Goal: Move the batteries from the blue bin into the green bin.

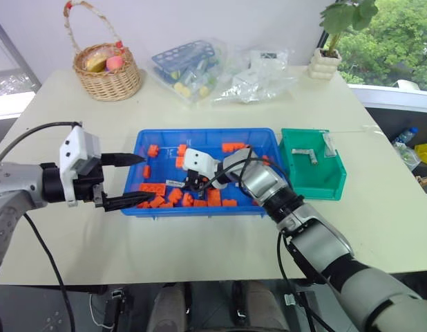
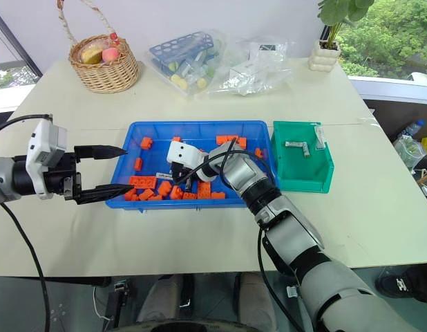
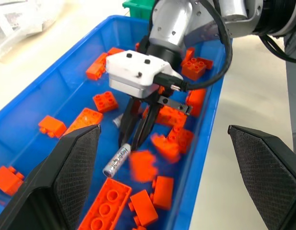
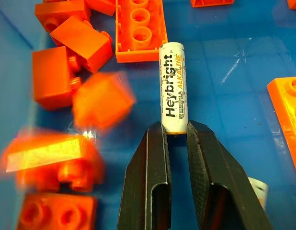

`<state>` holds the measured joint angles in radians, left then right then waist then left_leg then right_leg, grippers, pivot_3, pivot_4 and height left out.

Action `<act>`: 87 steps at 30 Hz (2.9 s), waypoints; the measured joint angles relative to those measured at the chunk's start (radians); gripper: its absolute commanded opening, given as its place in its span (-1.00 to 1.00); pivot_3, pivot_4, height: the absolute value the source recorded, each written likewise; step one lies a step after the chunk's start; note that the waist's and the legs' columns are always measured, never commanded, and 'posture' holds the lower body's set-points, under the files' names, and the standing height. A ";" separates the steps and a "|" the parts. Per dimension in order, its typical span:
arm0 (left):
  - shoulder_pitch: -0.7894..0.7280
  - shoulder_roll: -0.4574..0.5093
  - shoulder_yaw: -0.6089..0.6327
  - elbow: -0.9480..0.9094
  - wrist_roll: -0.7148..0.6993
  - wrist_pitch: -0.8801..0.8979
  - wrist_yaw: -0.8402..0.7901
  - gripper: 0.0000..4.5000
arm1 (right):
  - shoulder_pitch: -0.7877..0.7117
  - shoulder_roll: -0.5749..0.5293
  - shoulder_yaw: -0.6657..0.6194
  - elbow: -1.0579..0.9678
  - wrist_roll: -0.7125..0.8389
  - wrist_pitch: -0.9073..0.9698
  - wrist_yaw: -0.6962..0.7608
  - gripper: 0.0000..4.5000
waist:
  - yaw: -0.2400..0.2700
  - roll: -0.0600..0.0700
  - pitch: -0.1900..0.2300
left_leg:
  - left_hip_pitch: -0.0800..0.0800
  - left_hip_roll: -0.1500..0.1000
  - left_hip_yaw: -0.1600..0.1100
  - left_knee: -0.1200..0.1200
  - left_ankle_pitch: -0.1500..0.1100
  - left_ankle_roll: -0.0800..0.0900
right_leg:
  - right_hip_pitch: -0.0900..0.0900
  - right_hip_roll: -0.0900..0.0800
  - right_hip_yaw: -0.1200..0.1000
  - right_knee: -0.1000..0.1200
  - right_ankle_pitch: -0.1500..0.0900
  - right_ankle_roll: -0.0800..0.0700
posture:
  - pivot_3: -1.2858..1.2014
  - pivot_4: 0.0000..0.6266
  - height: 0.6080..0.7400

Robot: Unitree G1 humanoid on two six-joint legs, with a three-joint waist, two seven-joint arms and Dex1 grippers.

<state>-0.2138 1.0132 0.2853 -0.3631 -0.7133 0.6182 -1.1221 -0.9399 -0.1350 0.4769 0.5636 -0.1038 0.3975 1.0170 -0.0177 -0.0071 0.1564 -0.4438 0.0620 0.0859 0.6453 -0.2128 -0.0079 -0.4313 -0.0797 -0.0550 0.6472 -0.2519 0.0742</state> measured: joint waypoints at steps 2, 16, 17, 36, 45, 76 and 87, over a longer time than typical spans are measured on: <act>-0.011 -0.002 -0.012 0.009 0.006 -0.001 -0.006 1.00 | 0.007 -0.008 -0.006 -0.021 0.000 0.024 0.000 -0.99 | 0.001 0.000 0.000 | 0.000 0.000 0.000 0.000 0.000 0.000 | 0.000 0.000 0.000 0.000 0.000 0.000 | 0.03 -0.52 0.94; -0.061 -0.048 -0.098 0.042 0.031 -0.023 -0.033 1.00 | -0.012 -0.237 -0.303 -0.452 0.170 0.461 -0.040 -0.99 | 0.015 -0.001 0.004 | -0.001 -0.001 -0.001 0.001 0.000 0.000 | 0.000 -0.001 0.000 -0.001 -0.001 -0.002 | 0.03 -0.52 0.94; -0.065 -0.055 -0.105 0.045 0.033 -0.024 -0.033 1.00 | -0.010 -0.290 -0.342 -0.493 0.185 0.497 -0.043 -0.99 | 0.018 -0.001 0.004 | -0.001 -0.001 -0.001 0.001 0.000 0.000 | 0.000 -0.001 0.000 -0.001 -0.001 -0.002 | 0.03 -0.52 0.94; -0.124 -0.092 -0.154 0.114 0.069 -0.056 -0.064 1.00 | 0.352 -0.682 -0.603 -0.685 0.275 0.625 -0.193 0.39 | 0.002 0.000 0.008 | 0.000 0.000 0.001 0.001 0.000 0.000 | -0.001 0.000 0.001 -0.002 -0.002 -0.003 | 0.03 -0.52 0.94; -0.140 -0.086 -0.151 0.108 0.069 -0.054 -0.073 1.00 | 0.094 -0.348 -0.361 -0.697 0.361 0.627 -0.232 0.39 | 0.004 0.001 0.009 | -0.002 0.001 0.000 -0.001 0.000 0.000 | -0.002 0.003 0.001 0.000 -0.001 -0.001 | 0.03 -0.52 0.94; -0.135 -0.076 -0.131 0.071 0.058 -0.037 -0.058 1.00 | 0.117 -0.113 -0.093 -0.366 0.267 0.481 -0.275 -0.98 | 0.004 -0.001 0.009 | -0.001 0.000 0.000 0.001 0.000 0.000 | -0.001 0.001 0.001 0.001 -0.001 -0.001 | 0.03 -0.52 0.94; -0.204 -0.128 -0.201 0.140 0.092 -0.066 -0.084 1.00 | 0.104 -0.513 -0.504 -0.710 0.402 0.769 -0.303 -0.98 | 0.016 -0.002 0.009 | -0.001 -0.001 0.000 0.001 0.000 0.000 | 0.000 0.000 0.000 -0.001 -0.002 -0.003 | 0.03 -0.52 0.94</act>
<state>-0.4181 0.8855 0.0841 -0.2226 -0.6213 0.5522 -1.2062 -0.8362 -0.6482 -0.0274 -0.1465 0.2985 1.1663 0.7141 -0.0014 -0.0089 0.1658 -0.4451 0.0614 0.0859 0.6458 -0.2132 -0.0076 -0.4317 -0.0794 -0.0547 0.6460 -0.2539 0.0713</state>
